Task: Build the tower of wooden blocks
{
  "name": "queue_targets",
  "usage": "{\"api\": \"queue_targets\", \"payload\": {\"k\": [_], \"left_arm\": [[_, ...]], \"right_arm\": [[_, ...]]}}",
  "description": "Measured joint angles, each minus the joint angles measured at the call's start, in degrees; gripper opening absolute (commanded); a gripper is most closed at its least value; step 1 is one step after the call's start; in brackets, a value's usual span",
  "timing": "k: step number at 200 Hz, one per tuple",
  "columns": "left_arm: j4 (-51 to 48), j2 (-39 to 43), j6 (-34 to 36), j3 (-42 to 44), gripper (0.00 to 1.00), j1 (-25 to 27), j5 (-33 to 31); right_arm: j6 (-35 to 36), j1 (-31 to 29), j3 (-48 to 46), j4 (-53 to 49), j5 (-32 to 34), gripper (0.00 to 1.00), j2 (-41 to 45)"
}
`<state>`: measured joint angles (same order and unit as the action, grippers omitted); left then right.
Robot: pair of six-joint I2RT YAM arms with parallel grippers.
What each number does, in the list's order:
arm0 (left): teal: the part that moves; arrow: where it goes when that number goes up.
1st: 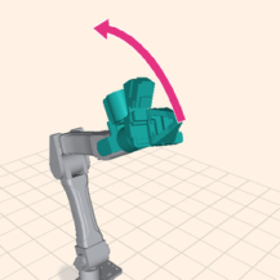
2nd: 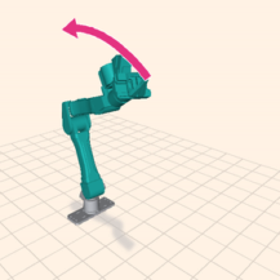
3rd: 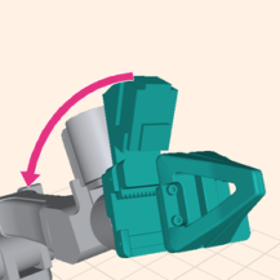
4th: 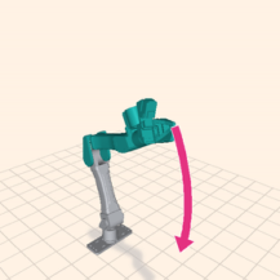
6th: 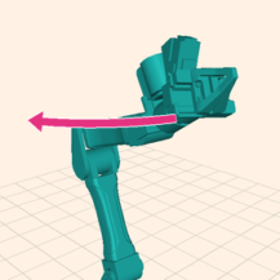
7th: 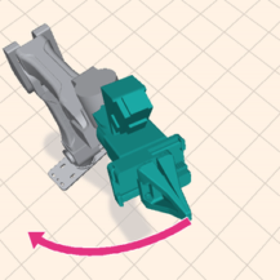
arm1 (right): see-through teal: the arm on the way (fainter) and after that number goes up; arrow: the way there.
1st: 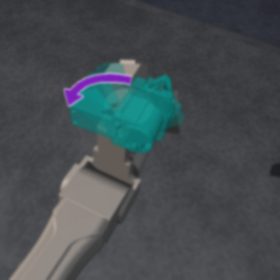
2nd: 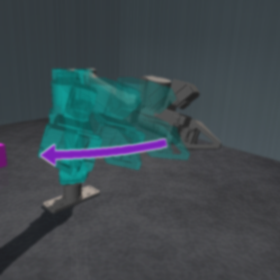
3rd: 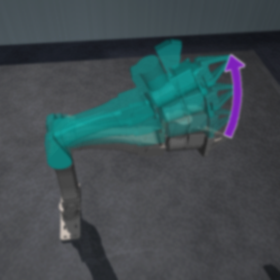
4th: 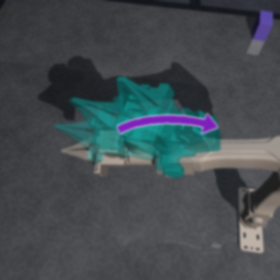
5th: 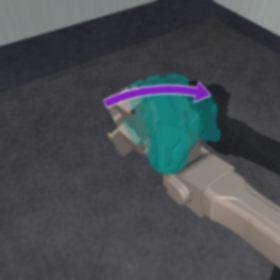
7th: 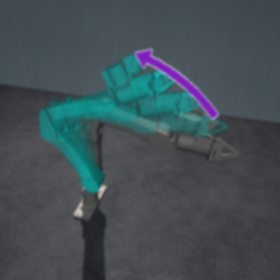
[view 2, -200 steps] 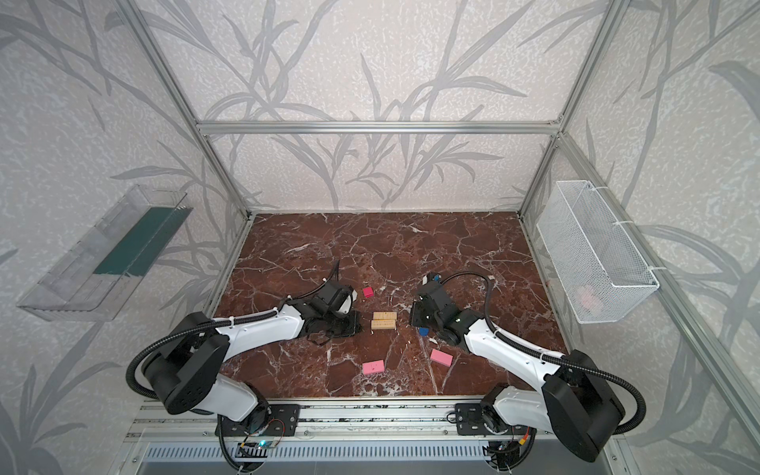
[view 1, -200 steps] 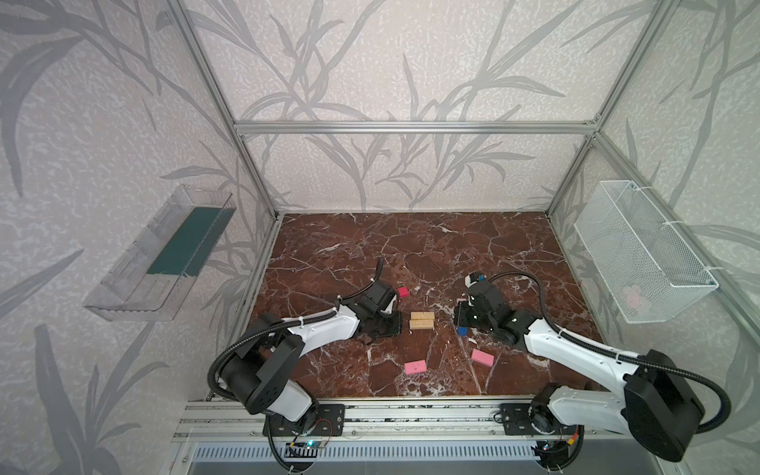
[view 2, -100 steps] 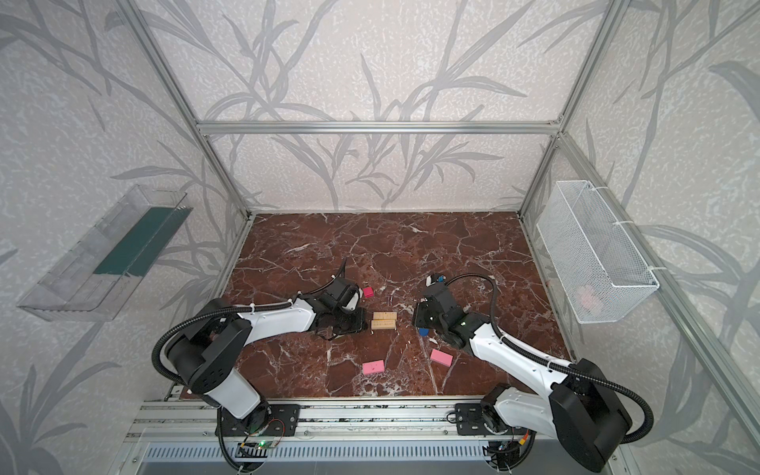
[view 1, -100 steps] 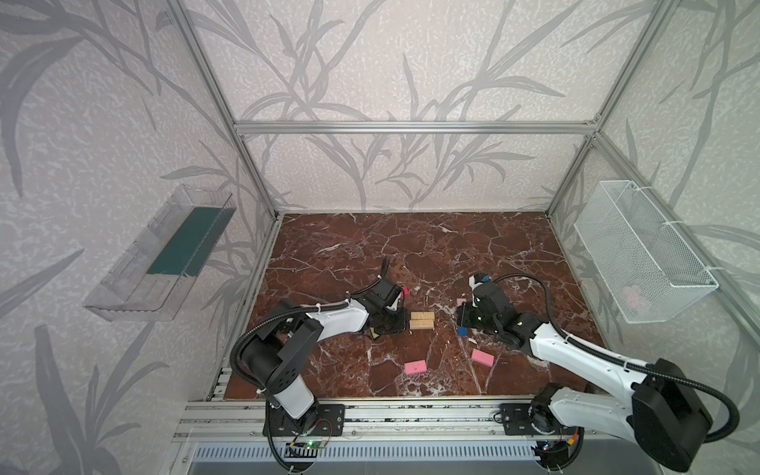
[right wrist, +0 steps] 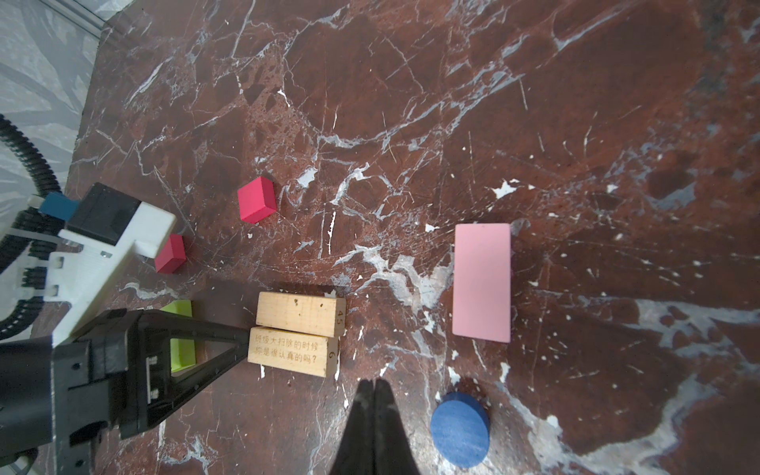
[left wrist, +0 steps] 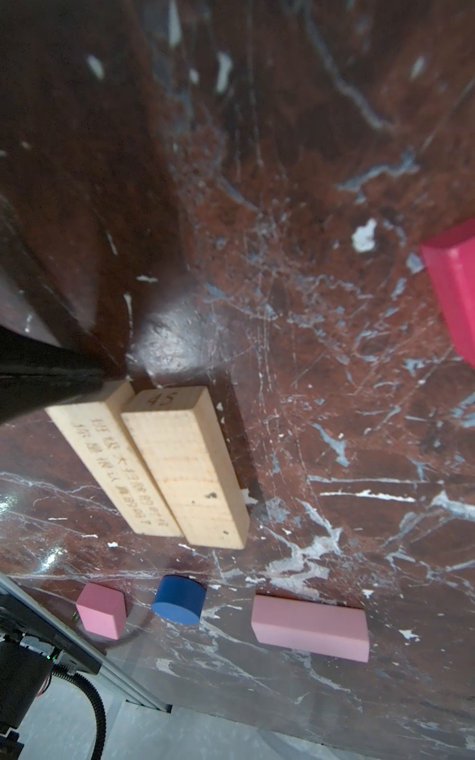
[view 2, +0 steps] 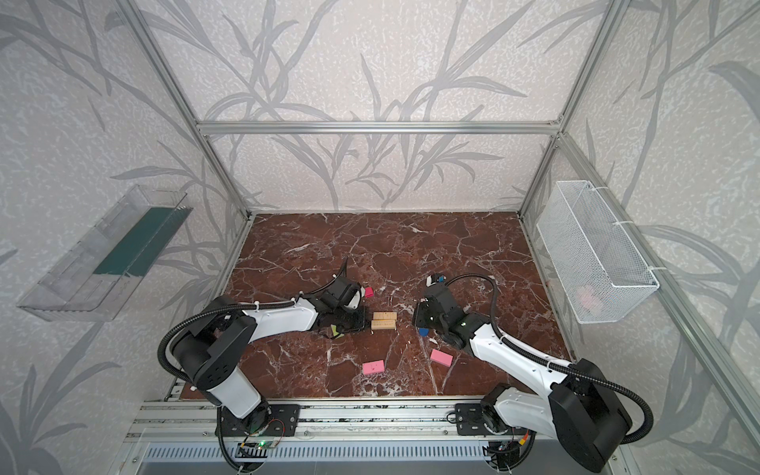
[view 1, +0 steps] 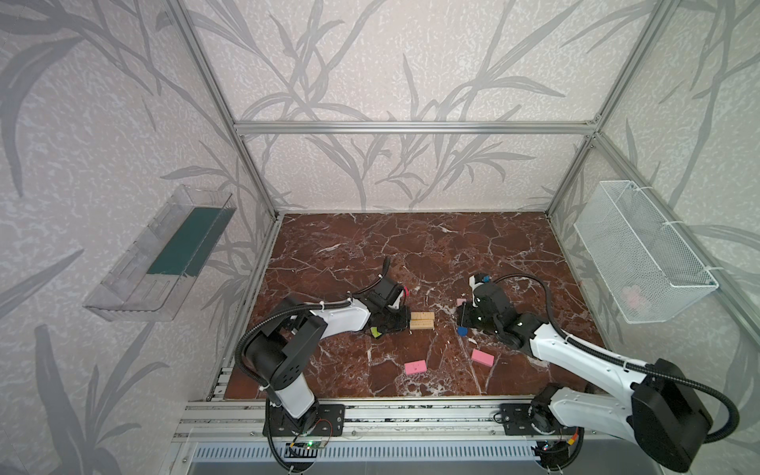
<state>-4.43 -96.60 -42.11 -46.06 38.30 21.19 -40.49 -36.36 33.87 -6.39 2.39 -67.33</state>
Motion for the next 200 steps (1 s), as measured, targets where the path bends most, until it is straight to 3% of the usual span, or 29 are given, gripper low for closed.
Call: {"api": "queue_targets", "payload": {"k": [200], "left_arm": [[0.37, -0.74, -0.15, -0.61, 0.00, 0.00, 0.52]], "right_arm": [[-0.17, 0.22, 0.00, 0.59, -0.96, 0.00, -0.15]]}}
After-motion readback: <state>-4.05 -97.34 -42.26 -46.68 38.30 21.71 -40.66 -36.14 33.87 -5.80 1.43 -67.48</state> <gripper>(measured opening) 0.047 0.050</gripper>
